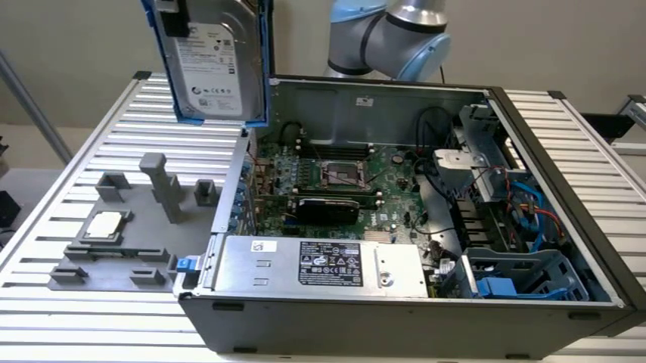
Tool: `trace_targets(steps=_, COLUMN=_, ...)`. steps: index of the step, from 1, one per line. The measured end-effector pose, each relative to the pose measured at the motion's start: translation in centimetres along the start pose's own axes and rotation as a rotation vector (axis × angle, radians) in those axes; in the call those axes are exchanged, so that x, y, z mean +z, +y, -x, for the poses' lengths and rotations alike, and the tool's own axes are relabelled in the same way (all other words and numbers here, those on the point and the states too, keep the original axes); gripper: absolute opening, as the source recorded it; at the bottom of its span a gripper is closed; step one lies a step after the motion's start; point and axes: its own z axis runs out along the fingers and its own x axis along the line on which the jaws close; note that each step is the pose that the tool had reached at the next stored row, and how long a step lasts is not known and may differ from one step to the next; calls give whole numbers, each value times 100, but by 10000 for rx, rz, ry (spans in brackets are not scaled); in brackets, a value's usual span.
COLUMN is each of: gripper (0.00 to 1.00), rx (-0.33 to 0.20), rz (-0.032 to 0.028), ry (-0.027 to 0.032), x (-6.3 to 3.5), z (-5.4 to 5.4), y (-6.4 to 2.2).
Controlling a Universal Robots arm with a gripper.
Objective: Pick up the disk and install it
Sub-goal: 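Pick up the disk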
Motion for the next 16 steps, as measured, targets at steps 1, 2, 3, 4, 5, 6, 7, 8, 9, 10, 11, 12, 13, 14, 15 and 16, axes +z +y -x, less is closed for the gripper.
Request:
trace_targets(steps=1, gripper=0, rx=2, rz=1, ry=0, x=-4, z=-14, y=-43)
trace_targets(steps=2, gripper=0, rx=1, rz=2, ry=-1, x=-7, z=-30, y=-89)
trace_targets(steps=3, gripper=0, rx=0, rz=3, ry=-1, x=-10, z=-44, y=-134)
trace_targets(steps=4, gripper=0, rx=1, rz=5, ry=-3, x=-15, z=-74, y=-225)
trace_targets(steps=5, gripper=0, rx=1, rz=6, ry=-3, x=-18, z=-88, y=-271)
trace_targets(steps=6, gripper=0, rx=0, rz=6, ry=-4, x=-21, z=-103, y=-316)
trace_targets(steps=7, gripper=0, rx=1, rz=6, ry=-5, x=-24, z=-117, y=-363)
trace_targets(steps=8, gripper=0, rx=0, rz=6, ry=-7, x=-26, z=-131, y=-408)
trace_targets(steps=9, gripper=0, rx=0, rz=7, ry=-7, x=-28, z=-145, y=-453)
trace_targets(steps=10, gripper=0, rx=1, rz=8, ry=-8, x=-31, z=-158, y=-496)
trace_targets(steps=11, gripper=0, rx=0, rz=8, ry=-8, x=-34, z=-173, y=-544)
trace_targets(steps=12, gripper=0, rx=0, rz=8, ry=-11, x=-36, z=-186, y=-589)
trace_targets(steps=13, gripper=0, rx=2, rz=8, ry=-13, x=-37, z=-200, y=-633)
trace_targets(steps=14, gripper=0, rx=0, rz=8, ry=-15, x=-39, z=-213, y=-677)
trace_targets(steps=15, gripper=0, rx=-1, rz=8, ry=-17, x=-40, z=-227, y=-725)
trace_targets(steps=16, gripper=0, rx=1, rz=8, ry=-20, x=-42, z=-241, y=-771)
